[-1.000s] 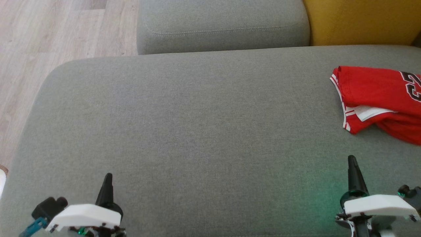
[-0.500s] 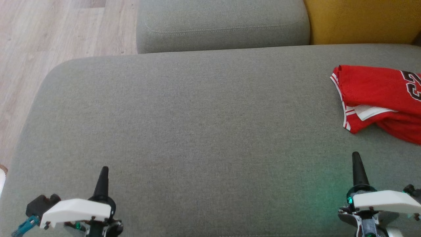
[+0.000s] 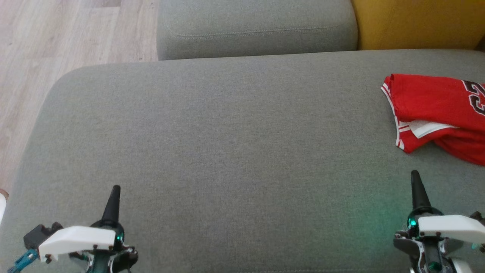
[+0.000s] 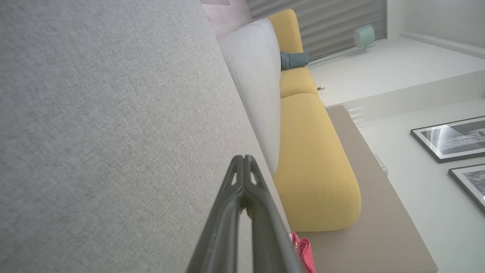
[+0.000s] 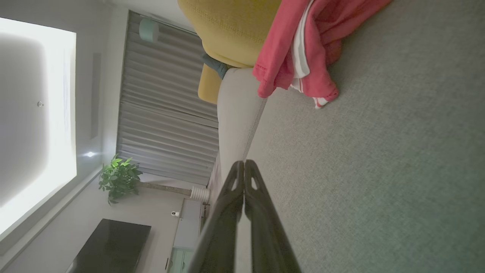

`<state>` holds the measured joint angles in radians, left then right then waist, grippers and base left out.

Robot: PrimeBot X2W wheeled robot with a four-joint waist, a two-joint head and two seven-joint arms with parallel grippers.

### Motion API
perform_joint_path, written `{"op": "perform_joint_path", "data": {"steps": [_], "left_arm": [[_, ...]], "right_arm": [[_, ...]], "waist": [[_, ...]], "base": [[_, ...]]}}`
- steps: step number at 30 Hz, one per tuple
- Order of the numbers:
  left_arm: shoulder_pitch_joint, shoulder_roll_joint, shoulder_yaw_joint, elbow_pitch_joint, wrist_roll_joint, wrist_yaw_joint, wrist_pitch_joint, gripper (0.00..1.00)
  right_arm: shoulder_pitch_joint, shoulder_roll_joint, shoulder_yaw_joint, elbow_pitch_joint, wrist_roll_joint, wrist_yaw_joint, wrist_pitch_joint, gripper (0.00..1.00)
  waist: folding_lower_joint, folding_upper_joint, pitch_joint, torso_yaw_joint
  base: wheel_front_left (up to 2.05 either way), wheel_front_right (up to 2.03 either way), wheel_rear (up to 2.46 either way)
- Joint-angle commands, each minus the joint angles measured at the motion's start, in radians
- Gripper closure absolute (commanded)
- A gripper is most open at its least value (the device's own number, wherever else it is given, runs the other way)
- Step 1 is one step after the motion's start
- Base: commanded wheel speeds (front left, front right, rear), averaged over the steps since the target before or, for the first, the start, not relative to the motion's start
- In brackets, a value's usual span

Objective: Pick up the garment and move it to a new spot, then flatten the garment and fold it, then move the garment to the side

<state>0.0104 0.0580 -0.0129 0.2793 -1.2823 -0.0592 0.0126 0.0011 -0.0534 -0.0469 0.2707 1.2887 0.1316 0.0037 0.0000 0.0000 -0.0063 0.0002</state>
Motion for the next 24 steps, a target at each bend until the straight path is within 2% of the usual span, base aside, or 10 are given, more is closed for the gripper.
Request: {"op": "perform_joint_path", "data": {"steps": [1,24], "left_arm": [[-0.064,0.004,0.039,-0.034,-0.027,-0.011,0.008,1.00],[-0.105,0.001,0.098,-0.034,-0.263,-0.057,0.072,1.00]], "right_arm": [[-0.062,-0.021,0.008,-0.032,0.030,-0.001,0.011,1.00],[-0.096,-0.020,-0.025,-0.029,0.273,-0.001,0.067,1.00]], "waist": [[0.0000,0.0000,0.000,0.000],[0.0000,0.0000,0.007,0.000]], "base": [[0.00,0.00,0.00],[0.00,0.00,0.00]]}}
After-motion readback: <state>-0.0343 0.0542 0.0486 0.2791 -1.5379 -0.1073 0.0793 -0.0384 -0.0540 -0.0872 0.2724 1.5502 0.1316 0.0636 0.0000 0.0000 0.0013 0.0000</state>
